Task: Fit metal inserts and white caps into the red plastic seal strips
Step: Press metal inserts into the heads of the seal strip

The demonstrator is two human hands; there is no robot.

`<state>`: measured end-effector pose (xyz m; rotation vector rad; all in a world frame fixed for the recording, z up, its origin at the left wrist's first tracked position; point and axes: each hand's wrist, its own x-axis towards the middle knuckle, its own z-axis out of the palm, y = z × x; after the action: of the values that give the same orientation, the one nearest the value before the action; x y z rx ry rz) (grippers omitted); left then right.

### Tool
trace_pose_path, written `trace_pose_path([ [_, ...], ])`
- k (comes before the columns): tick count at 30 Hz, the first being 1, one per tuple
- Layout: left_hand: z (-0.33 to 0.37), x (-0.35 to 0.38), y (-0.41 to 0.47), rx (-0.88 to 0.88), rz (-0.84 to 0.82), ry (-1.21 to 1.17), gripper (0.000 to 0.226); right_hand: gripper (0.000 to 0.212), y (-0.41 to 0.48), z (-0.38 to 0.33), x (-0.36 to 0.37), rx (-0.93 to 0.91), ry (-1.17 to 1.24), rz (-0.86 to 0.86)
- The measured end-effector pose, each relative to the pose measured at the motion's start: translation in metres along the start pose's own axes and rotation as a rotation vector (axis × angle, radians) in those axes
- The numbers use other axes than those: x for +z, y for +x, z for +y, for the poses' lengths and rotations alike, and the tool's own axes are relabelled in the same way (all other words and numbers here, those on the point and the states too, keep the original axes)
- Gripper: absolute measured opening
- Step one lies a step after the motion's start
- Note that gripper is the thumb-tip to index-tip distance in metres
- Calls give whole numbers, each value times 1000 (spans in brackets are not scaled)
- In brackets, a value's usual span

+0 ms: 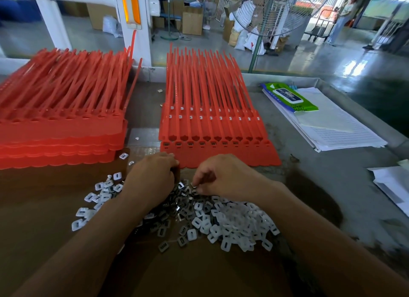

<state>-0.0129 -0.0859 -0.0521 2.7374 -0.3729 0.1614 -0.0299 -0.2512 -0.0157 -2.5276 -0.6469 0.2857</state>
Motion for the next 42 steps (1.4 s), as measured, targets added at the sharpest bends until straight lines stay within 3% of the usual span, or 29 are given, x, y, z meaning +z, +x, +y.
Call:
trace_pose_path([
  [10,-1,0,-1,6,-4,4,41,5,2,-2,8,-1,-22,-9],
  [13,-1,0,-1,3,-8,10,41,14,0,0,7,18,55,35],
  [26,0,-1,-3,-6,-5,-11,41,11,-13,16,-6,100,201,183],
  [31,0,-1,-3,-10,-9,-6,41,26,-15,25,-13,155,180,227],
  [42,1,-1,-1,-18,-16,-3,41,35,-8,80,-35,311,223,447],
])
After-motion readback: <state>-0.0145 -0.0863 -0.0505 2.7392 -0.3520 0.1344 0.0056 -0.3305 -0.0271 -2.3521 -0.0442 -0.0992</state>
